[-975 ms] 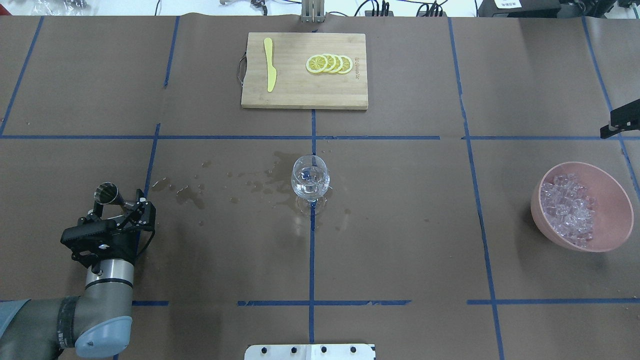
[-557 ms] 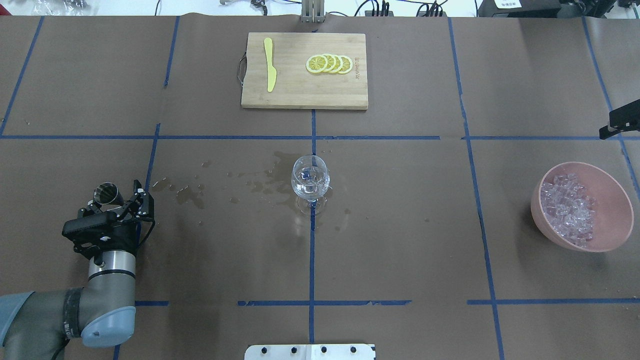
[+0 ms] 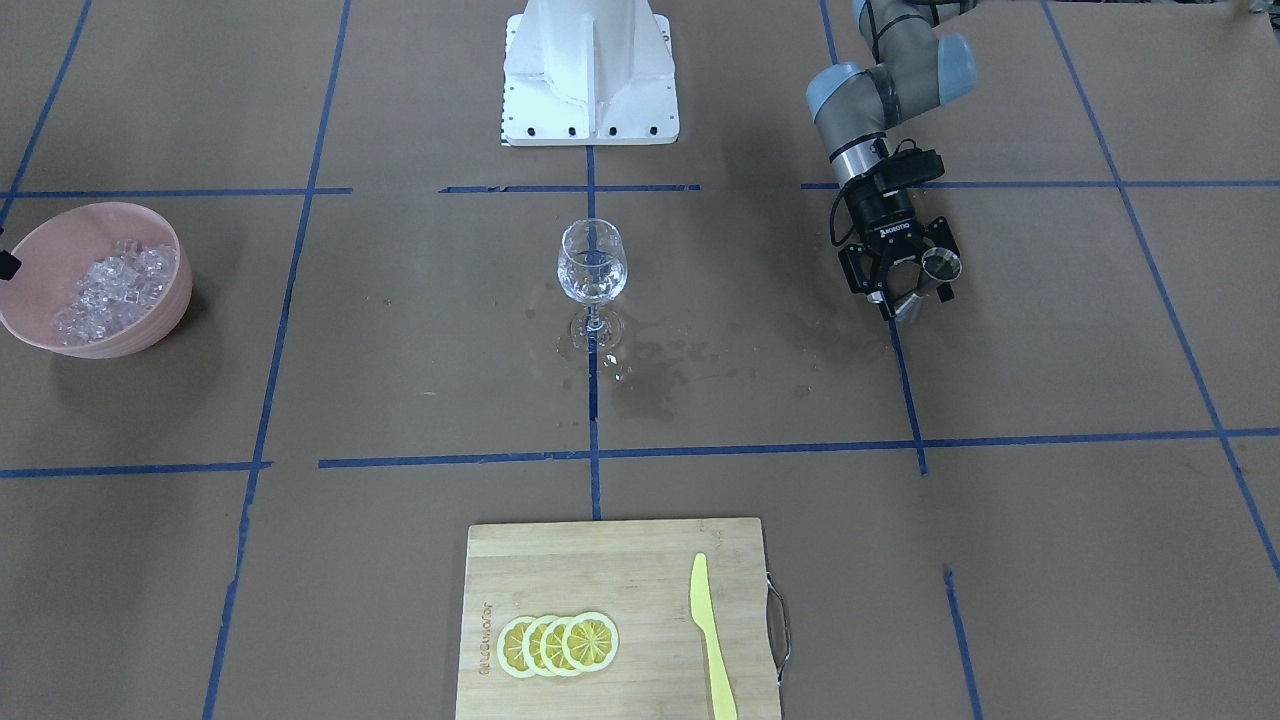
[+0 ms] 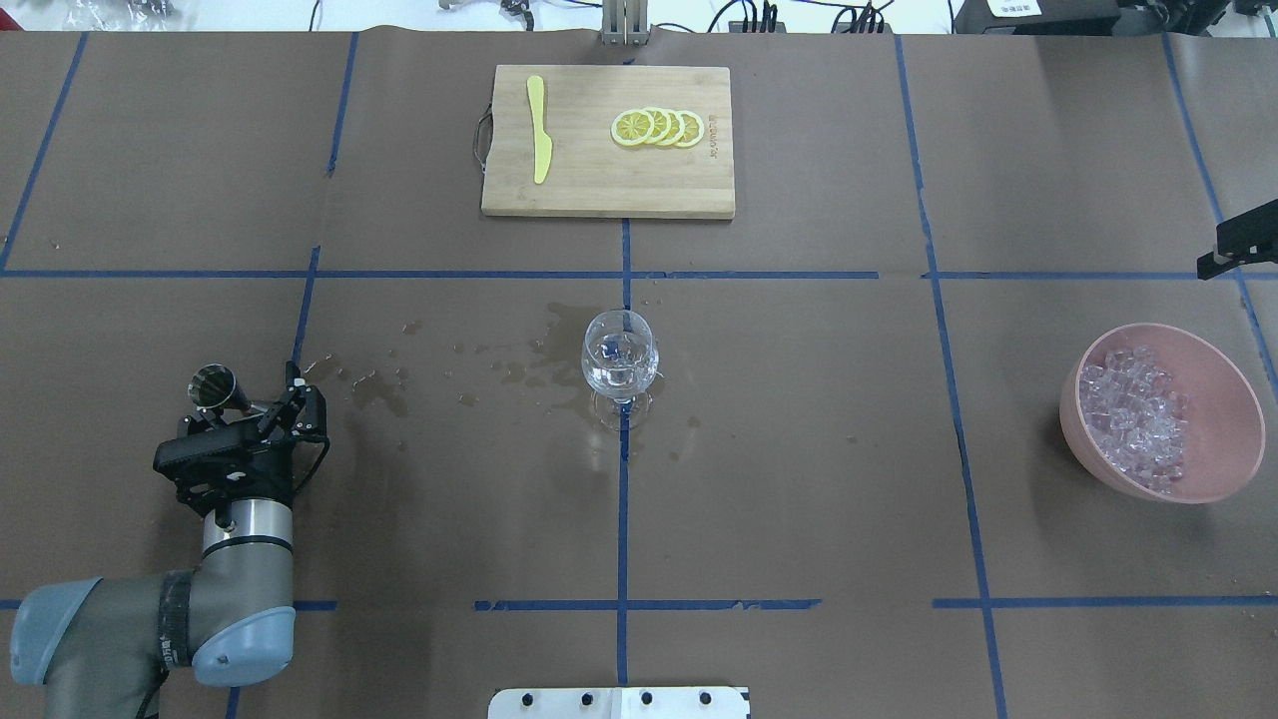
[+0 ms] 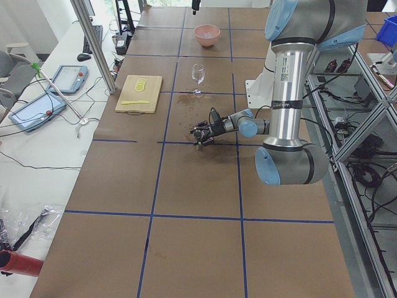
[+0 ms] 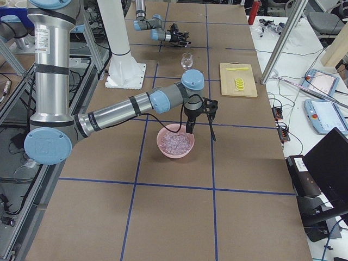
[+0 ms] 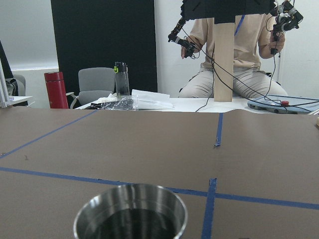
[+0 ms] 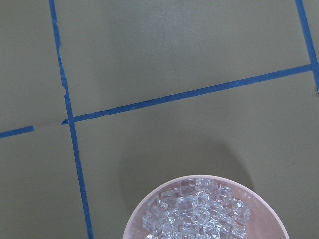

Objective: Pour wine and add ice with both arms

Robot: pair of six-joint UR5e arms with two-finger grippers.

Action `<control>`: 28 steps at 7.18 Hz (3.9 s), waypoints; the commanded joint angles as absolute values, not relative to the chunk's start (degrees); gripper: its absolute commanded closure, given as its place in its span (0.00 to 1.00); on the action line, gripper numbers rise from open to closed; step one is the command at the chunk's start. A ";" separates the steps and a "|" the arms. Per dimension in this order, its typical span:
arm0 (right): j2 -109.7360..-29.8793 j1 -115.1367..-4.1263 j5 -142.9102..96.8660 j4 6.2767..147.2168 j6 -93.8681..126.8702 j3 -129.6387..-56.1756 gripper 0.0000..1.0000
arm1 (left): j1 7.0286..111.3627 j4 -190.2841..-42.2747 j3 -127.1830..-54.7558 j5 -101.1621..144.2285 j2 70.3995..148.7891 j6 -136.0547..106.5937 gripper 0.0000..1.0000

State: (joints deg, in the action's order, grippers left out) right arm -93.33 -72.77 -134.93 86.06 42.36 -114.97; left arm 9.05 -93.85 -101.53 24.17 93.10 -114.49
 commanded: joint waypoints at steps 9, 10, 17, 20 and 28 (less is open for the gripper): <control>-93.25 -72.77 -135.00 86.04 42.36 -115.05 0.00 | 9.05 -93.69 -101.07 24.79 92.20 -115.22 0.32; -93.25 -72.77 -135.00 86.04 42.36 -115.14 0.00 | 9.05 -93.69 -101.16 24.79 91.50 -115.75 0.36; -93.43 -72.77 -134.82 86.04 42.28 -114.87 0.00 | 8.09 -93.69 -101.25 24.79 91.49 -116.37 0.50; -93.69 -72.77 -134.82 85.96 42.28 -114.96 0.00 | 7.65 -93.69 -101.25 24.79 91.32 -116.37 0.74; -93.69 -72.77 -134.91 85.61 42.28 -115.05 0.00 | 8.96 -93.95 -114.34 24.52 91.03 -107.61 1.00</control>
State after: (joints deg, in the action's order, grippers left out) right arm -93.68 -72.78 -134.91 85.77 42.28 -115.01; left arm 8.47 -93.88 -113.82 24.56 89.16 -110.72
